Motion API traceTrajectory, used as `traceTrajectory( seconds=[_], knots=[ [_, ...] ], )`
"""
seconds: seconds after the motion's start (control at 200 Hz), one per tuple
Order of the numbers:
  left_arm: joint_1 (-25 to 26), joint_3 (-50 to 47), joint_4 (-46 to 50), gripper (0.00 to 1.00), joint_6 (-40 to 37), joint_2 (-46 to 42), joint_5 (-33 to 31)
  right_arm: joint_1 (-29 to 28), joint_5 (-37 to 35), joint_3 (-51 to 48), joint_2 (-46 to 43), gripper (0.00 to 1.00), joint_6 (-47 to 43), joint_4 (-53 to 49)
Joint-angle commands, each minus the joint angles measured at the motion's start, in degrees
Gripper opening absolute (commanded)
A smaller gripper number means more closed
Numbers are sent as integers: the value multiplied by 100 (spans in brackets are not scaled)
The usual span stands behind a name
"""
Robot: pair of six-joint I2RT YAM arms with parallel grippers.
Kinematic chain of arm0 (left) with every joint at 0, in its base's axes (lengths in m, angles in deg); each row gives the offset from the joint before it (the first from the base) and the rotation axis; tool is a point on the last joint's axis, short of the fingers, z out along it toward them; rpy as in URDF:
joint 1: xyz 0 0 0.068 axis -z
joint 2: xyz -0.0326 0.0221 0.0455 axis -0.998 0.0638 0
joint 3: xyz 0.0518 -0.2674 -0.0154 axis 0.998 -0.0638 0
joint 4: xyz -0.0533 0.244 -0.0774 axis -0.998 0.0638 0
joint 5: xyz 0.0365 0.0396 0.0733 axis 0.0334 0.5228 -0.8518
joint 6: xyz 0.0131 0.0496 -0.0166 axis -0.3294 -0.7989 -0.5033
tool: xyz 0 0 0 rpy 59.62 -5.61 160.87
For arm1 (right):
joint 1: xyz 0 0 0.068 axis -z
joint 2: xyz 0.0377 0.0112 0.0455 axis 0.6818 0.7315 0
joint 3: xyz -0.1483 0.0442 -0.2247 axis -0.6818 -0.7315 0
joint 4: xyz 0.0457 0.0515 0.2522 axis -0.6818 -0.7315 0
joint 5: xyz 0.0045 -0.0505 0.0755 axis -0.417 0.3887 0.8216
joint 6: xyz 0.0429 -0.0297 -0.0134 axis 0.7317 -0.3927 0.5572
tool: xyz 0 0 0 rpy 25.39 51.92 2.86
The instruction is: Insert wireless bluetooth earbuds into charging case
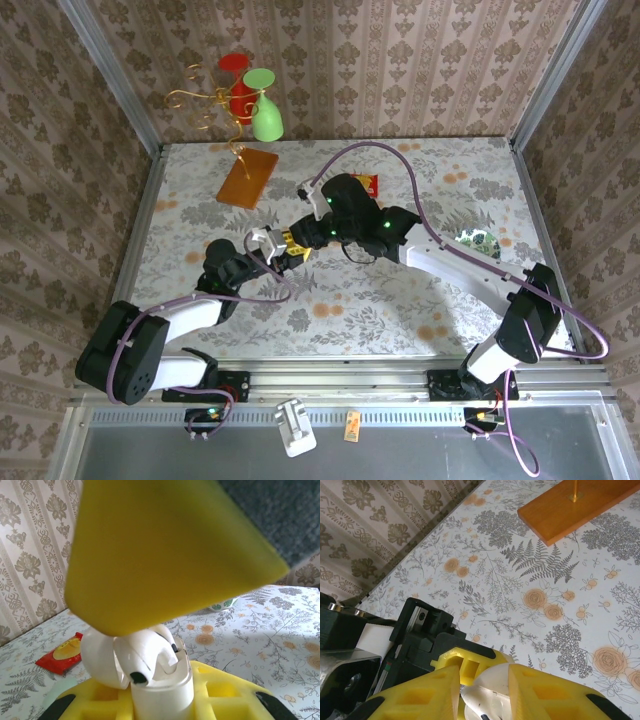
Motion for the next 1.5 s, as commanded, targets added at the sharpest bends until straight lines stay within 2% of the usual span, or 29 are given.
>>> traceTrajectory(
  seconds=[0.0,0.175,0.3,0.415,0.57,0.72,0.76,1.225,1.495],
  knots=[
    [51,40,27,8,-124,-100,84,-71,120,181,71,33,-64,-190],
    [51,54,70,8,-104,-105,54,-71,-216,104,-44,32,-74,-226],
    [58,50,89,8,-110,-96,68,-74,-330,-44,-311,45,-91,-22],
    [61,58,89,8,-99,-88,57,-76,-270,-111,-423,47,-92,36],
    [68,82,92,8,-98,-79,44,-89,-164,-169,-382,32,-54,-110],
    [77,106,116,8,-99,-68,48,-114,-112,-252,-335,26,-12,-137],
    [78,119,125,8,-94,-70,53,-116,-85,-263,-317,21,-12,-137],
    [110,198,228,8,-86,-122,48,-112,8,-211,-39,22,-90,-235],
    [95,225,304,9,-82,-151,-13,-113,-192,-263,-132,21,-203,-411]
  ],
)
